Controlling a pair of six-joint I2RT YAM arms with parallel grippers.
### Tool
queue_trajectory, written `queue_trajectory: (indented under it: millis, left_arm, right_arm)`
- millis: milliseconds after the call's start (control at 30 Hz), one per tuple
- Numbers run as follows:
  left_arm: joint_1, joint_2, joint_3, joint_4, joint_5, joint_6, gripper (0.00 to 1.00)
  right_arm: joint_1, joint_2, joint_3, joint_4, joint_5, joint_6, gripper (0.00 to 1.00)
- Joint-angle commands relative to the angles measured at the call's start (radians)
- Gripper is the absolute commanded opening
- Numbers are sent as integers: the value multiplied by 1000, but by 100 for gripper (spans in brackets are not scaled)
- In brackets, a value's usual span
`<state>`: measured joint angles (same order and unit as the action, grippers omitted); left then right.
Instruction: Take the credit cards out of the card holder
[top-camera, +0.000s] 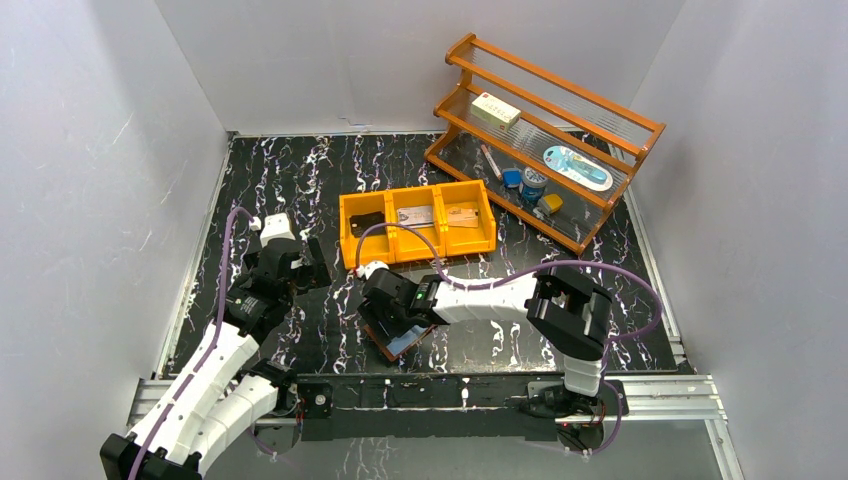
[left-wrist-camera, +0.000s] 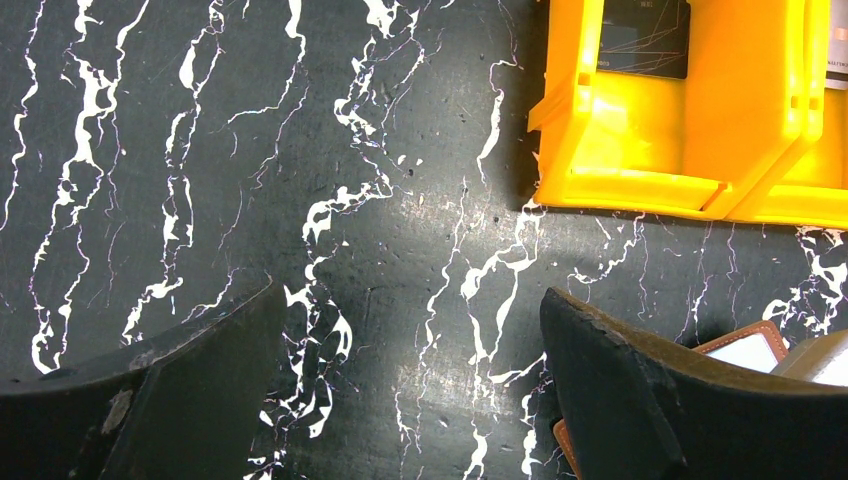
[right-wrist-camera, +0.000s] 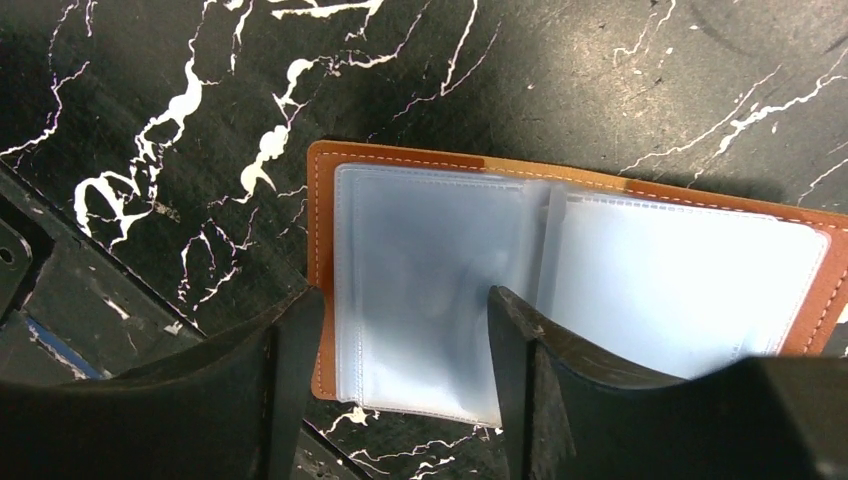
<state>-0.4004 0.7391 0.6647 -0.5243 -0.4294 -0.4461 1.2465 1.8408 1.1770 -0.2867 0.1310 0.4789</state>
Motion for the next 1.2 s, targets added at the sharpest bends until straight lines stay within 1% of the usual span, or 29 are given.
queue_trajectory:
  millis: [0, 133, 333, 433, 567, 767, 900, 1000, 1100, 1167]
  left_arm:
    - [9, -1, 30, -1, -6, 0, 98]
    - [9, -4, 29, -1, -6, 0, 98]
    - [11, -9, 29, -3, -9, 1, 98]
    - [12, -16, 29, -10, -23, -8, 98]
    - [11, -20, 31, -16, -30, -16, 98]
    - [13, -8, 32, -16, -22, -13, 98]
    - [14, -6, 34, -17, -19, -13, 98]
    - [14, -2, 35, -16, -17, -12, 98]
    - [14, -1, 35, -16, -16, -12, 98]
    - [14, -1, 33, -17, -16, -11, 98]
  right_arm:
    - [1, 28, 21, -52, 12, -19, 72]
    - [6, 38, 25, -88, 55, -33, 74]
    - [58, 100, 42, -145, 201, -41, 76]
    - [67, 116, 44, -152, 247, -25, 73]
    - [68, 105, 32, -136, 262, -5, 63]
    - [48, 62, -6, -56, 173, 10, 47]
    - [6, 15, -44, 12, 74, 32, 43]
    - [-38, -28, -95, 106, -46, 54, 37]
    - [-88, -56, -138, 173, -146, 92, 36]
    - [-119, -70, -171, 220, -211, 114, 33]
